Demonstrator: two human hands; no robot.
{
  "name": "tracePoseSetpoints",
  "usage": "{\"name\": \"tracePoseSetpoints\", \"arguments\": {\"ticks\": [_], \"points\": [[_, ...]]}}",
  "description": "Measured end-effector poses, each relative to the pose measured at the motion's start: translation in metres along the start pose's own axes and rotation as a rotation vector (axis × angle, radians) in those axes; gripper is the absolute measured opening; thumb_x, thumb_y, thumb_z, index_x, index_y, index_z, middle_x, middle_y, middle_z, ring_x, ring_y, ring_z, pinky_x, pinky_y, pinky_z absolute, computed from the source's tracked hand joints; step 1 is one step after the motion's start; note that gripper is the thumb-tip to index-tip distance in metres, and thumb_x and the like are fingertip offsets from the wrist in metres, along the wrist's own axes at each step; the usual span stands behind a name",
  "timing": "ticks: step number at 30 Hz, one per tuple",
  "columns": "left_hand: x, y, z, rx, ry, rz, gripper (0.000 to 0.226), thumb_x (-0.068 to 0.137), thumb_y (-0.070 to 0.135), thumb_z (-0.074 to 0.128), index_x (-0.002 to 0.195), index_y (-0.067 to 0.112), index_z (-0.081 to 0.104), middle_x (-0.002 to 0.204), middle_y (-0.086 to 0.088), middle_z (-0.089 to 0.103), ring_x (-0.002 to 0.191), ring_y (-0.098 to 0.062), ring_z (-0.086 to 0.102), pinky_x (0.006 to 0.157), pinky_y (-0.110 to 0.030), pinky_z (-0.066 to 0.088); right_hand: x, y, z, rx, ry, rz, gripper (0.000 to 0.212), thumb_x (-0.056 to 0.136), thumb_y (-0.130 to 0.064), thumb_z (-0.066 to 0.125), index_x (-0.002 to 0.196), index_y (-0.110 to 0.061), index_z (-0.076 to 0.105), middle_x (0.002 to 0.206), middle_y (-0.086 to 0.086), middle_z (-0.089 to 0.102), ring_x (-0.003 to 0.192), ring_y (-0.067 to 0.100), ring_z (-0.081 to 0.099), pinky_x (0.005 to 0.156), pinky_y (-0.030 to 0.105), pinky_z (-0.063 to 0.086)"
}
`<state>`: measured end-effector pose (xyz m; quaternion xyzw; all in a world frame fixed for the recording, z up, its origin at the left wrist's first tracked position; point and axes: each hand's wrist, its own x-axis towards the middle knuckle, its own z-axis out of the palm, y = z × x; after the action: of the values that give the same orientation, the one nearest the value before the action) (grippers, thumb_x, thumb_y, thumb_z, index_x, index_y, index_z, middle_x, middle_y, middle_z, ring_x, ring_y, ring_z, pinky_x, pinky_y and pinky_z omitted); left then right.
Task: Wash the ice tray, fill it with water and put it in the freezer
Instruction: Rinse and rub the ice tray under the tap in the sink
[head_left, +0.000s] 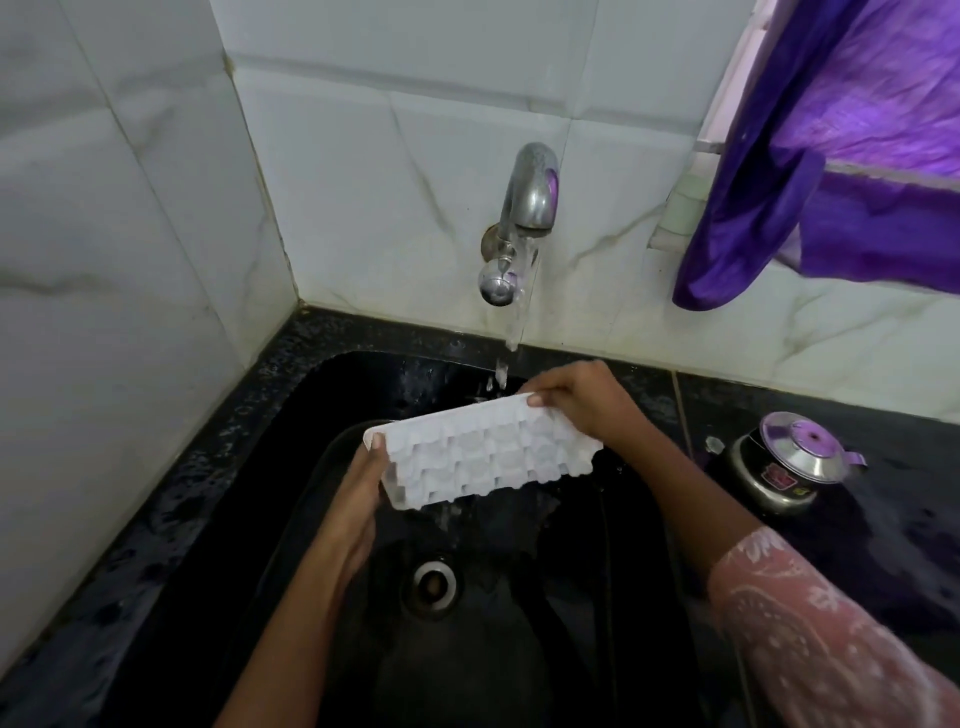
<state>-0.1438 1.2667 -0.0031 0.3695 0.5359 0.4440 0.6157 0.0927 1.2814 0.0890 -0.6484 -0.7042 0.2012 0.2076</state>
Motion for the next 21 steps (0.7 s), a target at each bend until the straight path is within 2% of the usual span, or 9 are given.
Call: {"name": "tracePoseSetpoints", "arguments": {"ticks": [2, 5, 8, 10, 13, 14, 16, 19, 21], "points": [[-0.002, -0.001, -0.002, -0.073, -0.056, 0.009, 0.031, 0.098, 0.035, 0.037, 0.118, 0.021, 0.056, 0.112, -0.002, 0.066, 0.100, -0.017, 0.064, 0.069, -0.025, 0.054, 0.011, -0.002, -0.005, 0.058, -0.018, 0.064, 0.019, 0.083, -0.008, 0.065, 0.100, -0.007, 0.073, 0.105, 0.009, 0.071, 0.098, 0.017, 0.063, 0.090, 0.023, 0.043], [-0.004, 0.003, 0.004, -0.095, 0.015, 0.037, 0.030, 0.099, 0.028, 0.040, 0.119, 0.014, 0.057, 0.106, -0.003, 0.068, 0.095, -0.020, 0.066, 0.068, -0.030, 0.056, 0.023, -0.002, 0.006, -0.079, 0.180, 0.035, 0.016, 0.084, -0.010, 0.064, 0.095, -0.012, 0.075, 0.101, 0.006, 0.073, 0.099, 0.023, 0.064, 0.099, 0.037, 0.040], [-0.003, 0.006, 0.010, -0.090, 0.066, 0.020, 0.030, 0.099, 0.027, 0.041, 0.116, 0.010, 0.058, 0.103, -0.006, 0.067, 0.092, -0.024, 0.065, 0.071, -0.035, 0.053, 0.021, -0.010, 0.027, -0.115, 0.357, 0.024, 0.024, 0.094, -0.012, 0.049, 0.107, -0.013, 0.069, 0.109, 0.003, 0.070, 0.108, 0.020, 0.060, 0.113, 0.035, 0.019], [-0.001, 0.007, 0.016, -0.094, 0.058, -0.002, 0.025, 0.098, 0.025, 0.042, 0.110, 0.011, 0.059, 0.096, -0.006, 0.068, 0.085, -0.022, 0.065, 0.063, -0.032, 0.053, 0.015, -0.022, 0.044, -0.234, 0.299, -0.031, 0.037, 0.099, -0.028, 0.033, 0.123, -0.013, 0.057, 0.128, 0.004, 0.060, 0.125, 0.018, 0.048, 0.115, 0.036, 0.006], [0.003, 0.009, 0.029, -0.083, 0.020, -0.029, 0.021, 0.098, 0.020, 0.043, 0.094, 0.012, 0.062, 0.081, -0.003, 0.069, 0.070, -0.016, 0.064, 0.052, -0.023, 0.052, 0.003, -0.046, 0.079, -0.346, 0.047, -0.157, 0.058, 0.098, -0.044, 0.017, 0.146, -0.012, 0.024, 0.155, 0.006, 0.023, 0.145, 0.019, 0.015, 0.116, 0.034, -0.006], [0.004, 0.009, 0.034, -0.082, 0.012, -0.044, 0.022, 0.098, 0.017, 0.043, 0.089, 0.013, 0.063, 0.074, -0.002, 0.070, 0.067, -0.014, 0.064, 0.050, -0.020, 0.051, 0.001, -0.054, 0.093, -0.369, 0.014, -0.196, 0.060, 0.098, -0.045, 0.016, 0.147, -0.010, 0.020, 0.156, 0.007, 0.018, 0.145, 0.020, 0.012, 0.116, 0.035, -0.006], [0.005, 0.010, 0.038, -0.085, -0.001, -0.066, 0.026, 0.096, 0.011, 0.041, 0.086, 0.012, 0.065, 0.070, 0.000, 0.071, 0.065, -0.013, 0.064, 0.048, -0.018, 0.049, -0.004, -0.060, 0.112, -0.462, 0.018, -0.231, 0.065, 0.095, -0.045, 0.011, 0.145, -0.007, 0.025, 0.155, 0.010, 0.022, 0.145, 0.022, 0.016, 0.116, 0.038, -0.002], [0.007, 0.010, 0.032, -0.123, 0.005, -0.091, 0.025, 0.098, 0.013, 0.039, 0.096, 0.011, 0.064, 0.084, -0.007, 0.069, 0.070, -0.015, 0.064, 0.049, -0.021, 0.051, -0.006, -0.052, 0.112, -0.554, 0.020, -0.291, 0.064, 0.097, -0.047, 0.011, 0.142, -0.008, 0.033, 0.151, 0.009, 0.032, 0.142, 0.020, 0.025, 0.115, 0.037, 0.012], [0.008, 0.010, 0.028, -0.157, 0.023, -0.101, 0.025, 0.099, 0.019, 0.039, 0.108, 0.009, 0.061, 0.093, -0.008, 0.067, 0.075, -0.017, 0.064, 0.054, -0.025, 0.052, -0.006, -0.038, 0.104, -0.558, -0.010, -0.366, 0.067, 0.096, -0.050, 0.005, 0.146, -0.010, 0.023, 0.155, 0.006, 0.019, 0.145, 0.018, 0.013, 0.116, 0.036, 0.006]]}}
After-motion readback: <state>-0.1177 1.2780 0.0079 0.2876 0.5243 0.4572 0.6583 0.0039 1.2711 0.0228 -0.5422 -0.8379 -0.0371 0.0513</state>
